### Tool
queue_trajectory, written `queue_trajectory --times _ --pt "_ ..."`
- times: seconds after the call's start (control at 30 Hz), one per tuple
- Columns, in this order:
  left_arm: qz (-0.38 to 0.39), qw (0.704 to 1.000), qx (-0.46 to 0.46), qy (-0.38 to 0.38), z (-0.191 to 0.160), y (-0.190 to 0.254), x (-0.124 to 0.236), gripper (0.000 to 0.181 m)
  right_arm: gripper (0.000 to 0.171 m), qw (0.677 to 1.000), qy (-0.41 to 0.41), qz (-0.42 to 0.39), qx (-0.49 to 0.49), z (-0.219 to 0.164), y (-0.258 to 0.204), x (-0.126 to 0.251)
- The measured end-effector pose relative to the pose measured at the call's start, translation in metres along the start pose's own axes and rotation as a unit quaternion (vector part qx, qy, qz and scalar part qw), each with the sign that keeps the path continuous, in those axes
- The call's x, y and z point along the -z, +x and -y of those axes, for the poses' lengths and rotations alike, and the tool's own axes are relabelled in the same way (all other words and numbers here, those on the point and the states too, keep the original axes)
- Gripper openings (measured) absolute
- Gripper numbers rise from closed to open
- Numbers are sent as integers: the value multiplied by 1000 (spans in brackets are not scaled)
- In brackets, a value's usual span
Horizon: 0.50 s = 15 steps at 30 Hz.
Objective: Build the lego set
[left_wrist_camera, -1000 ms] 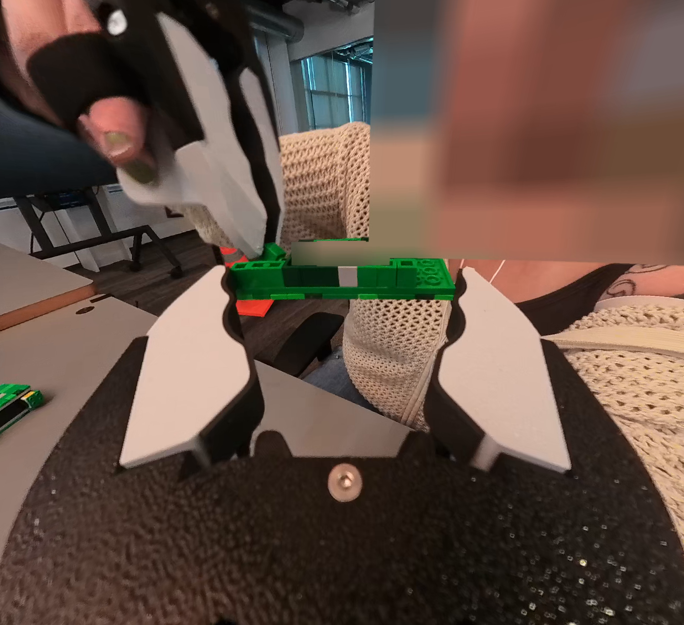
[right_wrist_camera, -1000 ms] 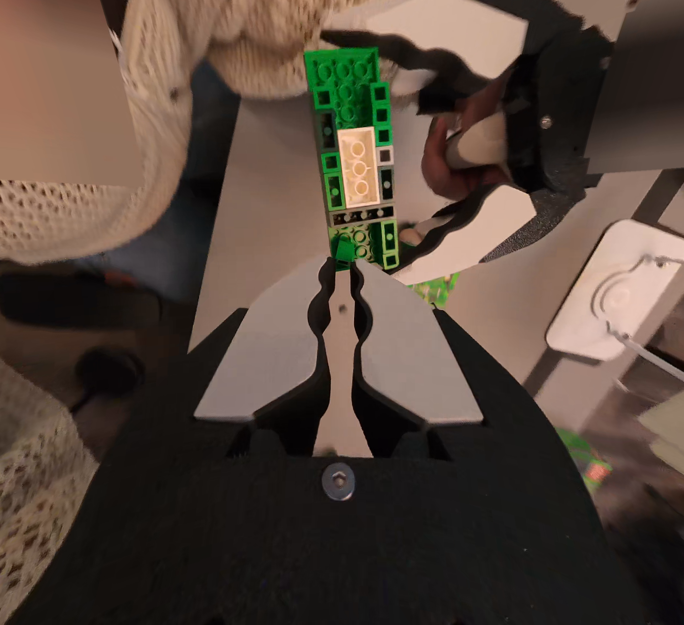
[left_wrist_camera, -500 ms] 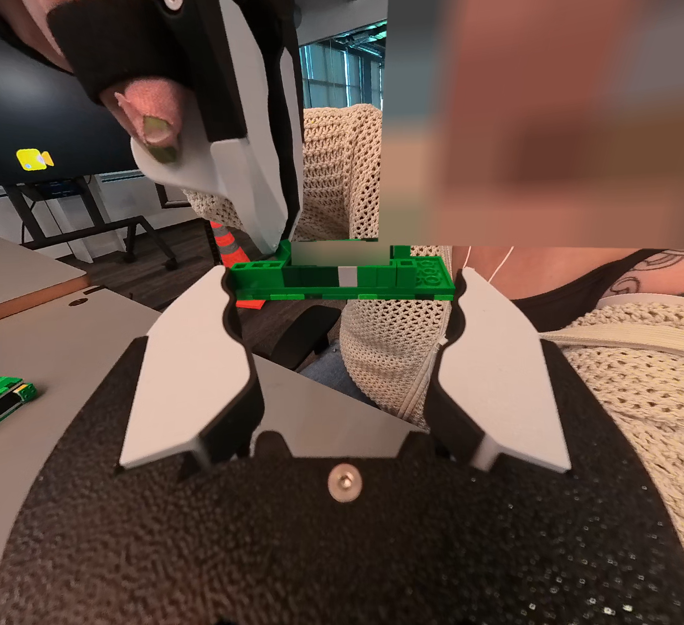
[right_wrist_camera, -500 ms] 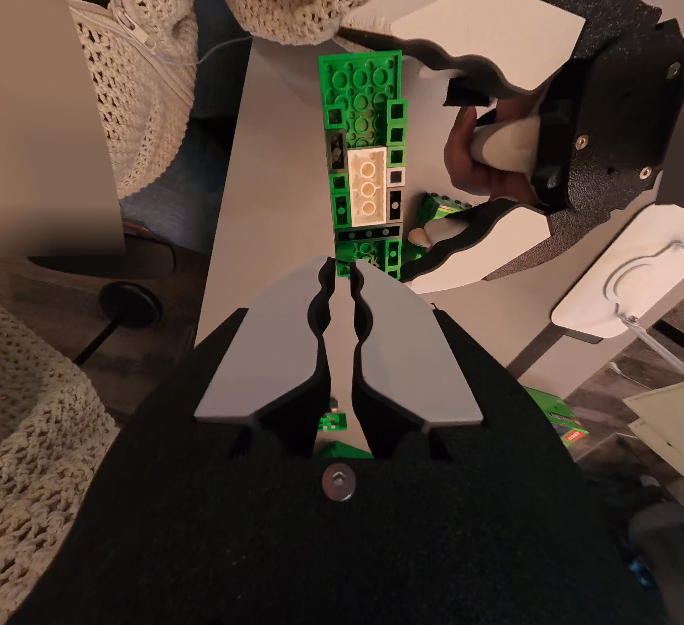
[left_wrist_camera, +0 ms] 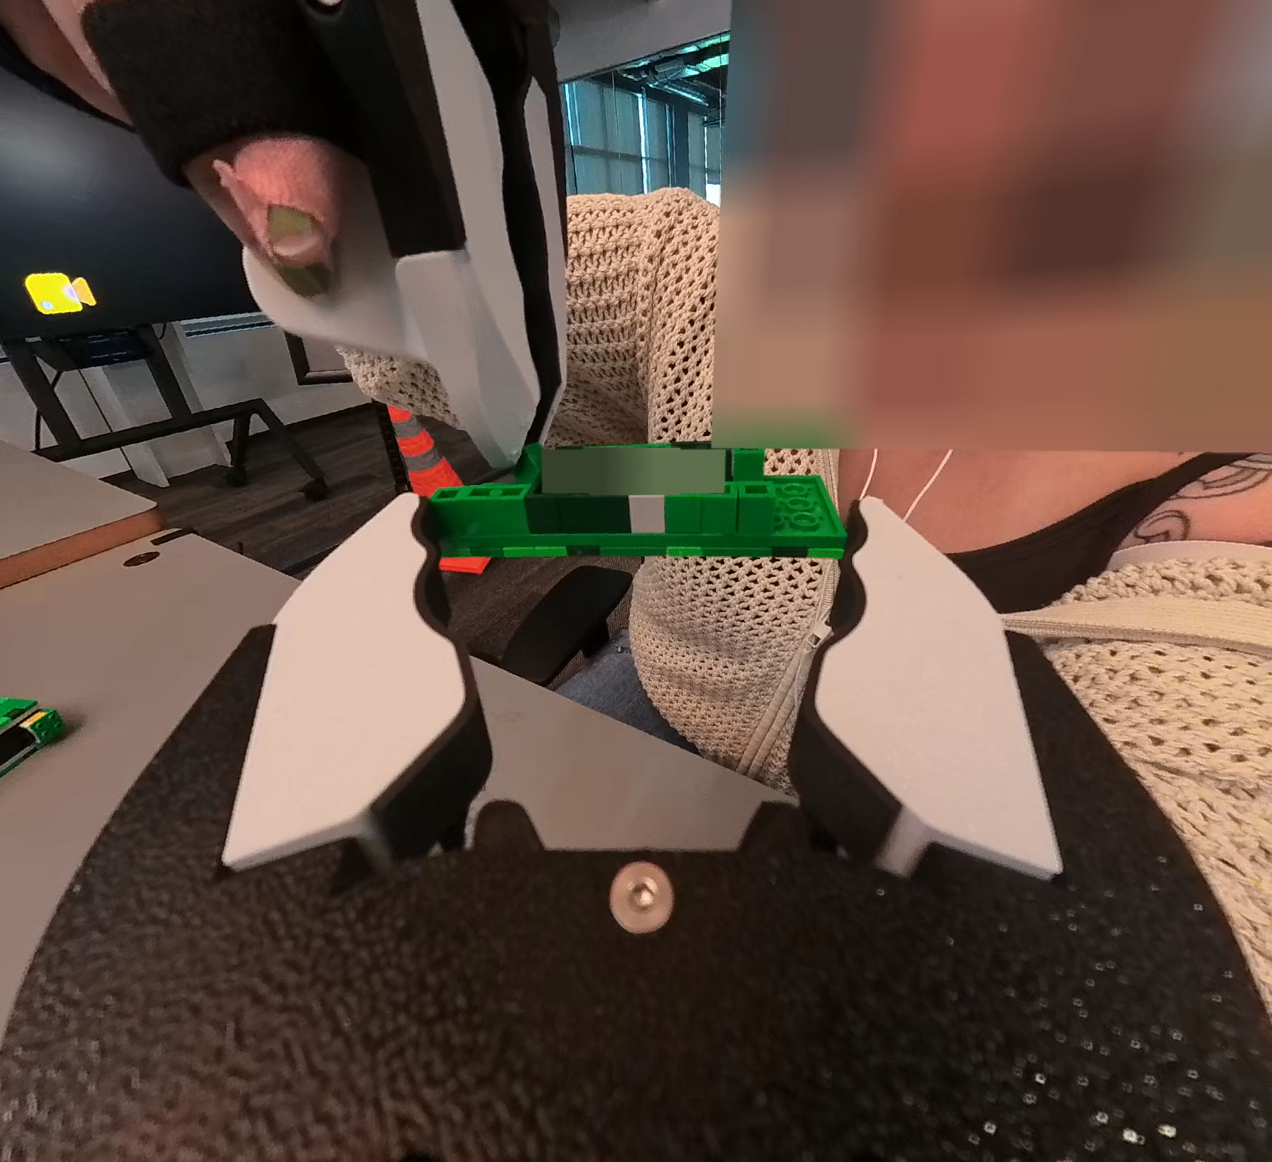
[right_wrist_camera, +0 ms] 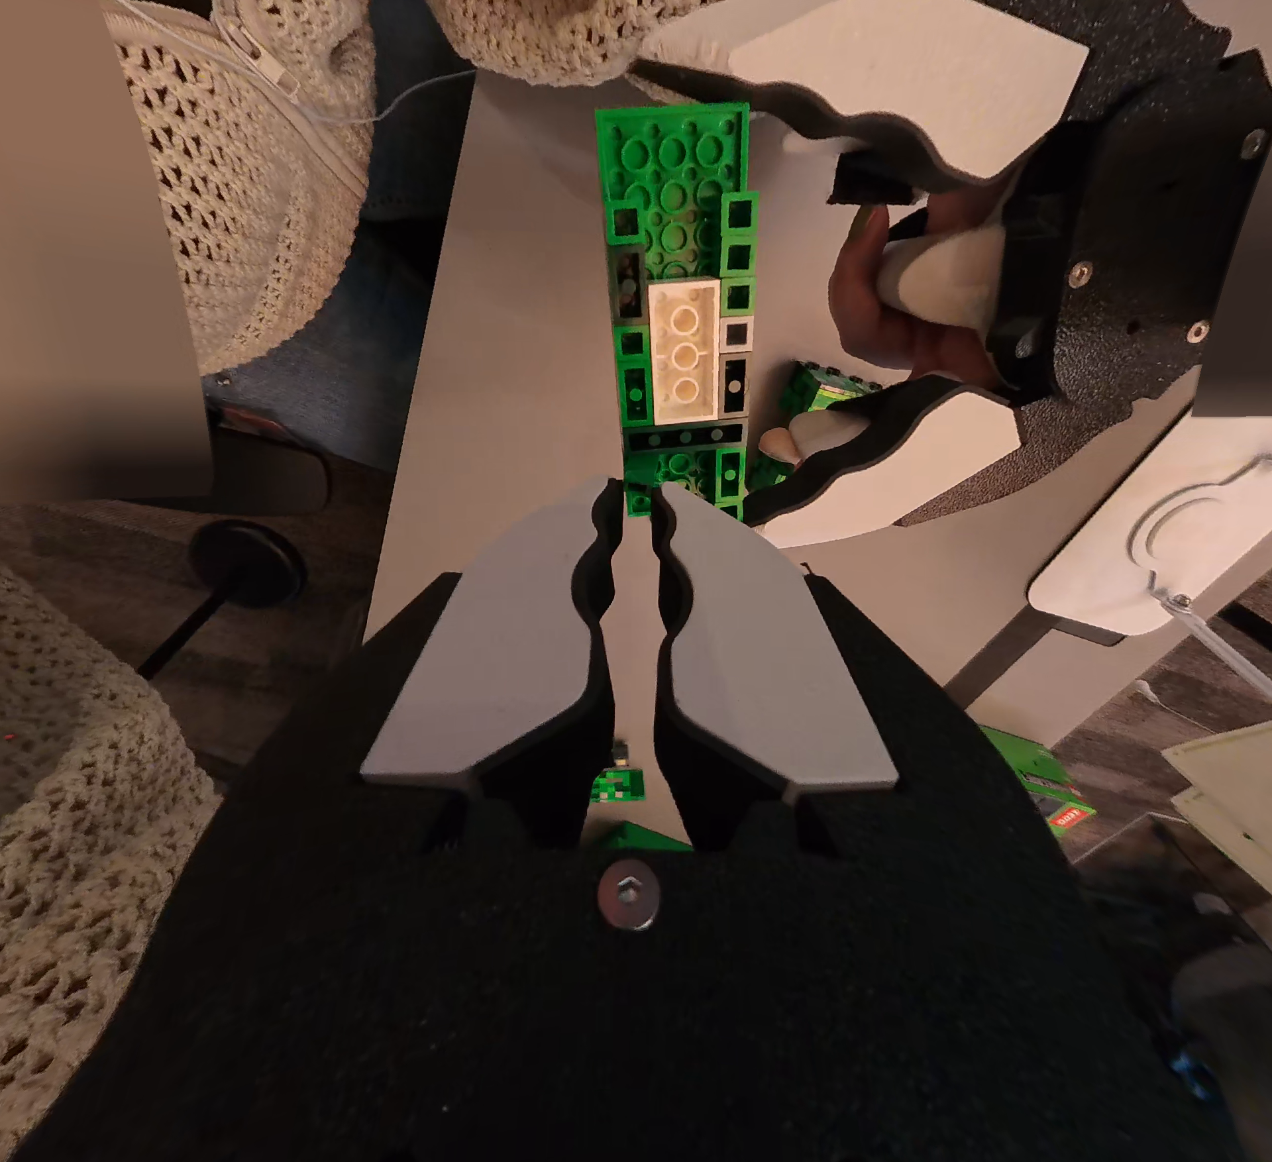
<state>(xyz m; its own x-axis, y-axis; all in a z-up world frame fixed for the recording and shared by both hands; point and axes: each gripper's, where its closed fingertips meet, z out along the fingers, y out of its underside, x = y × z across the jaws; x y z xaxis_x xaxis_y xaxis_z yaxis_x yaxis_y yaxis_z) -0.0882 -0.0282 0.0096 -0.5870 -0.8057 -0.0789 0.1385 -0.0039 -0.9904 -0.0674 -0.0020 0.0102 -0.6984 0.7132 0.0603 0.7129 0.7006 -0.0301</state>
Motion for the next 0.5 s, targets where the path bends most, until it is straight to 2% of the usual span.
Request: queue_trajectory --times 0.03,0.07,0.1,0.5 --pt "2 1000 1 -1 0 -1 0 110 7 1000 0 0 1 0 0 0" --pt "5 1000 2 -3 -1 -2 0 110 7 1000 2 0 2 2 0 0" --pt "6 1000 3 -4 -2 -2 0 110 0 1000 3 0 4 1 0 2" --pt "10 1000 3 1 -2 -4 3 109 0 1000 15 -19 -3 -1 10 -1"
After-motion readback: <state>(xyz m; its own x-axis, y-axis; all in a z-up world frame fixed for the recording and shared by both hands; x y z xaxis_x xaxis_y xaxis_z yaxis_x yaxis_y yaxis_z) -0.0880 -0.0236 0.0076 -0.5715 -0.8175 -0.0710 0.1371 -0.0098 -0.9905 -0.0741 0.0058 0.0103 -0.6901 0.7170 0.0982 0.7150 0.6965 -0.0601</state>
